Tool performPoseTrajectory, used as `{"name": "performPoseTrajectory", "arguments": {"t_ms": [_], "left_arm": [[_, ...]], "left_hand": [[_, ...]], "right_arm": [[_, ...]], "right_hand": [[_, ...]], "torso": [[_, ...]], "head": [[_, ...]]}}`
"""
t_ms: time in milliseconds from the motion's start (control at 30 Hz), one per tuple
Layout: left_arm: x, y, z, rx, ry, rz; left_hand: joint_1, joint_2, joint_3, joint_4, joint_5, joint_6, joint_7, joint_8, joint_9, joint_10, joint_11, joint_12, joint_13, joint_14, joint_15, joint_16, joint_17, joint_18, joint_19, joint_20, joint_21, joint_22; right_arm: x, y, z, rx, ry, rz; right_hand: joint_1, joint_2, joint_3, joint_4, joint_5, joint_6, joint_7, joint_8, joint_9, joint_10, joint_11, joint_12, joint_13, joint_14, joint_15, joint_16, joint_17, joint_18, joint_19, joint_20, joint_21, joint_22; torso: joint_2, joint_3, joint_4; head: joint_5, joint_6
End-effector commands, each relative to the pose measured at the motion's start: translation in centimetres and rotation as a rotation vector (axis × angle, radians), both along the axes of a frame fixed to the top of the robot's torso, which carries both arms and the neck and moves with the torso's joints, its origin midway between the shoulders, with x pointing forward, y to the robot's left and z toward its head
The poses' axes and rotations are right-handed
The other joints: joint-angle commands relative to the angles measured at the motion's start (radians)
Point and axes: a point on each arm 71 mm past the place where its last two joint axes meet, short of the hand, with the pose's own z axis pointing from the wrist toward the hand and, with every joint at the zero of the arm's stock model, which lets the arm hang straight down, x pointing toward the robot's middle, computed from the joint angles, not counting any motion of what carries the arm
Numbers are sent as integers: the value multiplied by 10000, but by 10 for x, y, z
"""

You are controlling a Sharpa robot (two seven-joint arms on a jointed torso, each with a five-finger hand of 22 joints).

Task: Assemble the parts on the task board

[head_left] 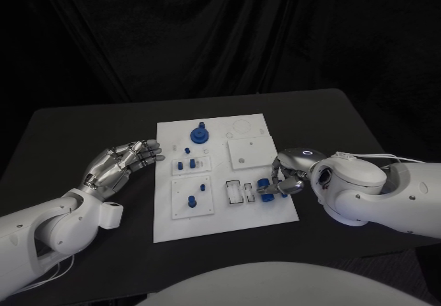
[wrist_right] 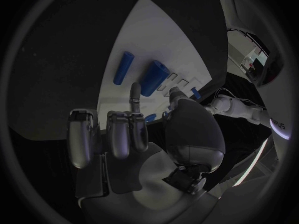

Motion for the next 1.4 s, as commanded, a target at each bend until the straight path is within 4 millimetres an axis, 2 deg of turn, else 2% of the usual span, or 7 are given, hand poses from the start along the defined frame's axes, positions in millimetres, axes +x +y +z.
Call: {"name": "performPoseTrajectory", "arguments": {"t_ms": [33,367,600,800,933,1067,1400], "left_arm": [[-1,-1,3,-431,-400,-38],[-1,-2,2,-411,-315,-105],[-1,-2,1,-384,-250,-132],[-1,-2,0,-362,-193,-152],[-1,-2,0,-365,-169,-172],[-2,-2,-1,-367,-154,-183],[-3,-2,-3,-365,-87,-209]], "left_hand": [[119,19,46,12,45,18,25,32,-11,-4,83,39,8,52,-4,69,10,7,92,-10,65,10],[129,20,55,17,44,15,32,33,-14,2,99,46,8,71,0,92,13,5,103,-10,70,12],[136,24,64,19,44,15,38,34,-15,4,108,49,8,81,4,106,14,2,110,-9,73,13],[143,27,73,25,42,14,46,35,-17,8,127,54,7,93,10,121,15,-2,119,-8,77,15],[143,27,73,25,42,14,46,35,-17,8,127,54,7,93,10,121,15,-2,119,-8,77,15],[149,30,79,25,43,14,50,35,-18,9,136,56,7,102,13,134,16,-5,124,-7,79,16],[177,41,110,21,52,11,55,37,-21,10,159,63,6,113,23,153,16,-14,138,-9,86,19]], "right_arm": [[0,-1,-2,-153,17,-84],[2,4,-13,-270,274,71],[3,4,-21,-348,426,60],[3,5,-27,-343,716,-12],[3,4,-30,-193,966,-231],[3,2,-32,11,1240,-506],[2,2,-33,2139,1768,-1491]], "right_hand": [[-122,-3,-35,-6,-58,69,-22,42,27,1041,-98,27,2633,1050,-55,25,2631,-4,769,-89,-5,2432],[220,227,212,-15,24,-34,0,-36,112,1041,-80,27,2633,1050,-48,25,2631,19,724,-83,-84,2400],[257,783,564,-34,628,-93,22,-99,272,1041,-59,27,2633,1050,-20,25,2631,48,671,-50,-183,2361],[436,1043,834,-63,1801,-103,1,-86,506,1041,-73,27,2633,1045,-32,14,2604,57,656,-52,-210,2351],[1216,997,1119,-133,3443,-249,-21,-42,801,1041,-98,27,2633,1031,-50,-12,2539,71,629,-73,-264,2331],[1591,949,1242,-187,4038,-350,-31,46,1027,1041,-107,27,2633,1021,-57,-30,2492,80,614,-76,-298,2319],[2749,772,1949,-798,6632,-779,-199,845,2127,1041,-267,27,2633,1018,-167,-39,2472,83,614,-178,-313,2316]], "torso": [[-8,3,-1],[-28,4,-6],[-36,9,-24],[-32,6,-18],[-33,9,-2],[-27,16,-10],[-29,3,-16]], "head": [[18,0],[23,0],[74,0],[82,0],[80,0],[108,0],[196,0]]}}
